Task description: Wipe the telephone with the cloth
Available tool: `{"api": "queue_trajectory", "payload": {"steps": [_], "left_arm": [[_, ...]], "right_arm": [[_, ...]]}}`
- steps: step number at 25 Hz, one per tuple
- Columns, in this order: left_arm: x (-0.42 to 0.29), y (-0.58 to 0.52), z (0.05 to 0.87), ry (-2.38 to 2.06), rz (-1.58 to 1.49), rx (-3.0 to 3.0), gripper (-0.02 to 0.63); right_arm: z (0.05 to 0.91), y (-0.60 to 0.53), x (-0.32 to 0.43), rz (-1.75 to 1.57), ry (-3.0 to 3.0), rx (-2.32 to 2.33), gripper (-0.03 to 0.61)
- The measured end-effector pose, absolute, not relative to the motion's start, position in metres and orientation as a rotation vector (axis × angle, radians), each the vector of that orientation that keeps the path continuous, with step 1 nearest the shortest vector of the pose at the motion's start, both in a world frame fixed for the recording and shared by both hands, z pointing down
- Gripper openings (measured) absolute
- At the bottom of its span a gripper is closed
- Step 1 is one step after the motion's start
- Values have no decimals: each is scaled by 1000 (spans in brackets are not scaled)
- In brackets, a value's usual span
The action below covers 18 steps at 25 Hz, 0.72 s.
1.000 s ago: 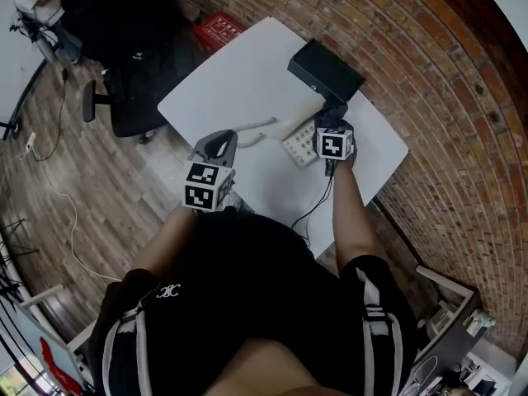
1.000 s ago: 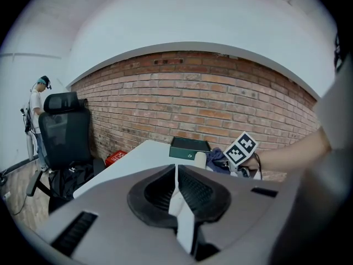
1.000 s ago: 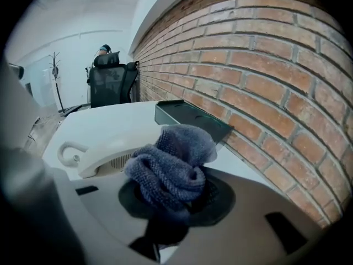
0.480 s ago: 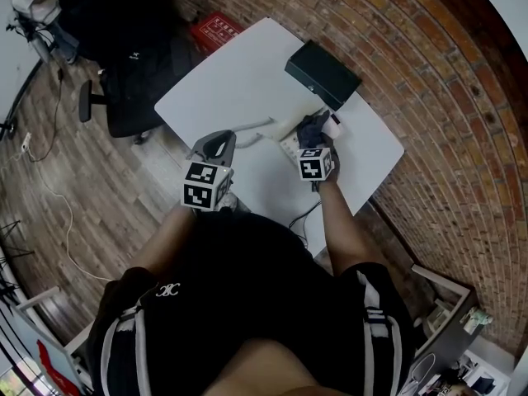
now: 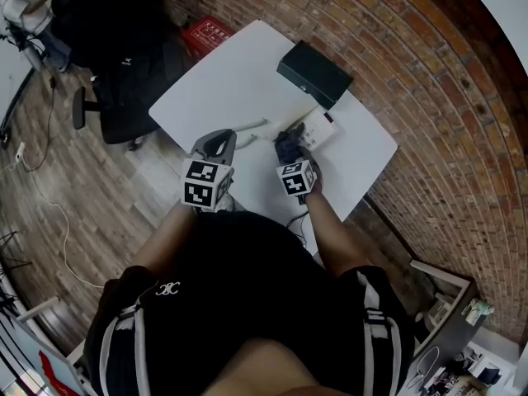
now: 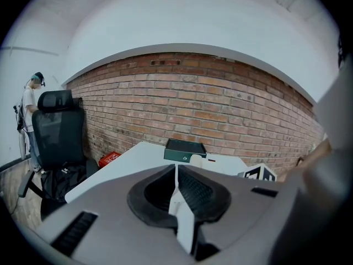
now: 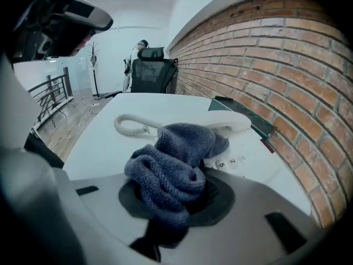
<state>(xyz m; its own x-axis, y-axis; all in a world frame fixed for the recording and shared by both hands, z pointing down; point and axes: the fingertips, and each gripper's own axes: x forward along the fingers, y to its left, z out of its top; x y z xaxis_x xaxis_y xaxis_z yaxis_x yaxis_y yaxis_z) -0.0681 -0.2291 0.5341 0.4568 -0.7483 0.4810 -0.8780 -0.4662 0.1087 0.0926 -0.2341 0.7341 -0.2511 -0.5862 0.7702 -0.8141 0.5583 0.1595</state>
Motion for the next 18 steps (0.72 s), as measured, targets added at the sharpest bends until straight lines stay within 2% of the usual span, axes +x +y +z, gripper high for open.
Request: {"api": "queue_trajectory", "payload": {"steps": [6, 18], "left_arm": [[-62, -229, 526, -1371, 508, 2400, 15], [-58, -238, 510, -1359, 449, 2450, 15]], "right_arm": [[718, -240, 101, 468, -2001, 1227, 80], [560, -248, 149, 402, -2271, 1771, 75]]}}
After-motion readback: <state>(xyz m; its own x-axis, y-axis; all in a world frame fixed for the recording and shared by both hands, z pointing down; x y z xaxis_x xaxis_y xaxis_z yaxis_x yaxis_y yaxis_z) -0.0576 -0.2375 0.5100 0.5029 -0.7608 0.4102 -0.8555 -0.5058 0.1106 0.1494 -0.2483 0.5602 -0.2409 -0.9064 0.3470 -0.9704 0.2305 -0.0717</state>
